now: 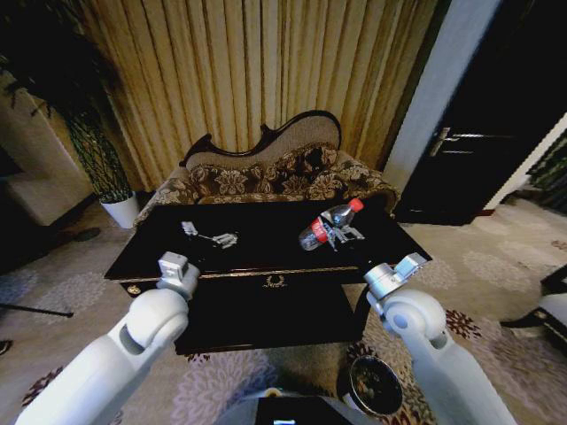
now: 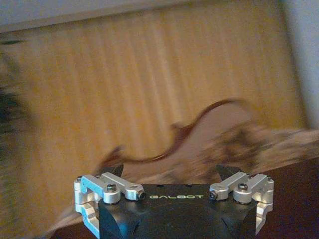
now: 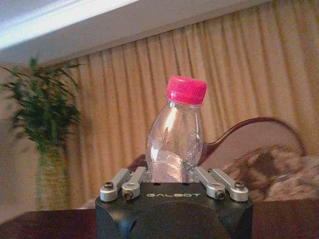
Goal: Move to the front of the table and place the trash on the table into the trash bin.
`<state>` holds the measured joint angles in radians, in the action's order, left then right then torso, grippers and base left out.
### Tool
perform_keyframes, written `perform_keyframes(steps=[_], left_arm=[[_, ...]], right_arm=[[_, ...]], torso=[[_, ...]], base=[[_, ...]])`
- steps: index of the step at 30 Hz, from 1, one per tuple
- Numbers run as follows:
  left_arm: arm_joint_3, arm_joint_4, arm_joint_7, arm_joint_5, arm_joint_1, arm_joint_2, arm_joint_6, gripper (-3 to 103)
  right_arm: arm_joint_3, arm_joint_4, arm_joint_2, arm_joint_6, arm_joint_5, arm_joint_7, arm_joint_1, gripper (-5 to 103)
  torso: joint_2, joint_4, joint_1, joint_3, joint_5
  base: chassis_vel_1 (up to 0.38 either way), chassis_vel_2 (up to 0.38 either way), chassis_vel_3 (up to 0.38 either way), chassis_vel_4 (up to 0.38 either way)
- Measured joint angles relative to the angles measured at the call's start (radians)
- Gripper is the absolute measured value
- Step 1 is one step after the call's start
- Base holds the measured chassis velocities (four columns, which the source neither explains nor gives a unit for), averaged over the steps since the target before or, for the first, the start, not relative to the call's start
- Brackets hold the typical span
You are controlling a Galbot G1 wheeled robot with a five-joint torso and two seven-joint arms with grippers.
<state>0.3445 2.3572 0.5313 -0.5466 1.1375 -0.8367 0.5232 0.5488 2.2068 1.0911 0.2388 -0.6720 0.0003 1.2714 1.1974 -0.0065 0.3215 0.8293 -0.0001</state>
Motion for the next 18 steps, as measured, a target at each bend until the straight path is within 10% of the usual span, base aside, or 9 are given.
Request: perform_keyframes(steps=[9,18], left_arm=[[0.303,-0.044,-0.008,-0.05,0.092,-0.042,0.083,100],[0.479,-0.02,-0.065,-0.123,0.157,-0.041,0.095,100]], right_arm=[[0.019,-0.055,0.02,-0.022,0.177,-0.001,-0.007,29],[0.058,-0.044,-0.009,-0.022,0.16,-0.001,-0.014,29]], torso=[[0.0,0.0001,0.0,0.0,-0.0002],[0.0,0.0,0.0,0.0,0.0001]], base=[[0.0,0.0,0.0,0.0],[0.0,0.0,0.0,0.0]])
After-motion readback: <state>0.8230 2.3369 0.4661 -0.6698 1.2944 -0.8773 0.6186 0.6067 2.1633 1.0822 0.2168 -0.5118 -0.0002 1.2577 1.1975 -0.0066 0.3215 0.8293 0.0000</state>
